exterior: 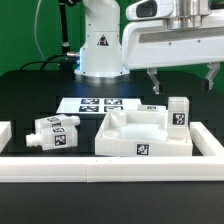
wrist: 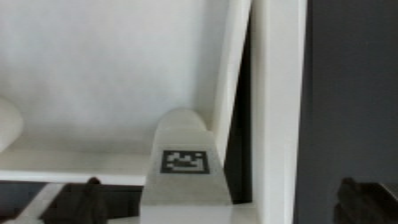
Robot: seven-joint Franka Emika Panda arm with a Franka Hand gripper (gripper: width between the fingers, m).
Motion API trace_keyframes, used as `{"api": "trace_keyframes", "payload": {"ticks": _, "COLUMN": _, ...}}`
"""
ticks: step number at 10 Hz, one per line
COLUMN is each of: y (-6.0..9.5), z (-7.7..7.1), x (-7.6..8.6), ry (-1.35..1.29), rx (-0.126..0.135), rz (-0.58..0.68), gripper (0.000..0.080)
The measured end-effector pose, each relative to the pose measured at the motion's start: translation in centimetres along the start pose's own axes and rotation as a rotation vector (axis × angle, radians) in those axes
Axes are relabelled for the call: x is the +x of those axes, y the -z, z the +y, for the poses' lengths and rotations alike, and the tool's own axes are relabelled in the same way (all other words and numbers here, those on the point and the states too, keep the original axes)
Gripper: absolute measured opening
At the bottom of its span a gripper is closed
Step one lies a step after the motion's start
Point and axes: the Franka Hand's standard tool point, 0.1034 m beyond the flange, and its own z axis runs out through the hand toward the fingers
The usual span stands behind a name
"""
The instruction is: Assemble one leg
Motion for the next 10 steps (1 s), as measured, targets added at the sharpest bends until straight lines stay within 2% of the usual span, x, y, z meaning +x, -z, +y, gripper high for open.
{"api": "trace_keyframes", "payload": {"ticks": 3, "y": -0.3, "z": 0.1, "x": -0.2, "ry": -0.032, "rx": -0.007, "rz": -0.019, "gripper": 0.0649}}
{"api": "trace_keyframes", "payload": {"ticks": 4, "y": -0.7, "z": 0.5, "x": -0.3, "ry": -0.055, "rx": -0.022, "rz": -0.046, "gripper": 0.0649}}
{"api": "trace_keyframes", "payload": {"ticks": 7, "y": -2.5, "z": 2.0, "x": 0.2, "ry": -0.069, "rx": -0.037, "rz": -0.060, "gripper": 0.0649}}
{"api": "trace_keyframes", "payload": {"ticks": 10, "y": -2.4, "z": 1.8, "x": 1.2, "ry": -0.077, "rx": -0.034, "rz": -0.052, "gripper": 0.0649}}
